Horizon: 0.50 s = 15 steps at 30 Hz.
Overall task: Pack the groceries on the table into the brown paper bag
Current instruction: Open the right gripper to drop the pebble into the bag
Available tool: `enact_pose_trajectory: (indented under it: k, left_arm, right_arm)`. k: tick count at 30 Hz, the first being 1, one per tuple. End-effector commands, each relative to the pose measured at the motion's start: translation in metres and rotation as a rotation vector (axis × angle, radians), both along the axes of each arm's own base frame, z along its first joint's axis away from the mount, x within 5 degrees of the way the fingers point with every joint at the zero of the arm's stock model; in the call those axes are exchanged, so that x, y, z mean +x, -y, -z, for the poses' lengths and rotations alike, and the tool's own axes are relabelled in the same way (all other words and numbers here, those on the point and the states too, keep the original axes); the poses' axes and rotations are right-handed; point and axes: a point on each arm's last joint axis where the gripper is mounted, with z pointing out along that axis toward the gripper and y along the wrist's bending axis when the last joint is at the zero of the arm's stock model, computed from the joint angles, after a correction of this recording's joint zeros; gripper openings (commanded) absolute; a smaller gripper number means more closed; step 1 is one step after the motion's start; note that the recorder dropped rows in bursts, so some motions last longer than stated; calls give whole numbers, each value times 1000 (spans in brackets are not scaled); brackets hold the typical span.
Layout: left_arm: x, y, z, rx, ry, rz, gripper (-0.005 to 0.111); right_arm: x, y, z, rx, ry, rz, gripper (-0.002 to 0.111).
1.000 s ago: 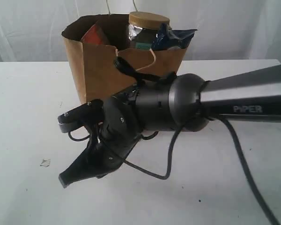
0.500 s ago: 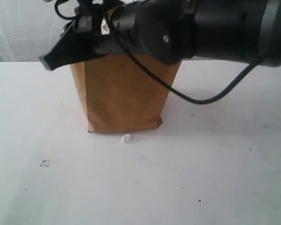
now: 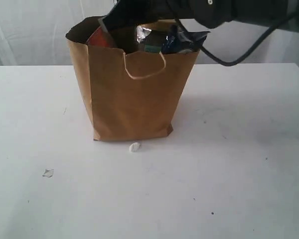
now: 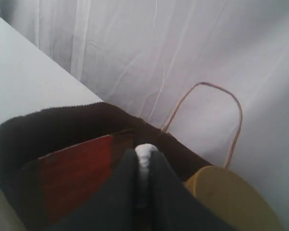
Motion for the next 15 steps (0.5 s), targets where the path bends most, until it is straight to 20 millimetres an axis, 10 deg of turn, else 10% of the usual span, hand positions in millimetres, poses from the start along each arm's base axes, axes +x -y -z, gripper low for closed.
enact_pose_trajectory:
  k: [1,9,15]
  left_arm:
    - [0,0,0,-10,10,-3,0]
    - [0,0,0,-10,10,-3,0]
    - [0,0,0,-10,10,-3,0]
  right_arm:
    - [15,-5,9,-24,-5,8,0]
    - [29,-14,27,-67,-71,20,6]
    - [30,-14,25,-65,-68,21,50]
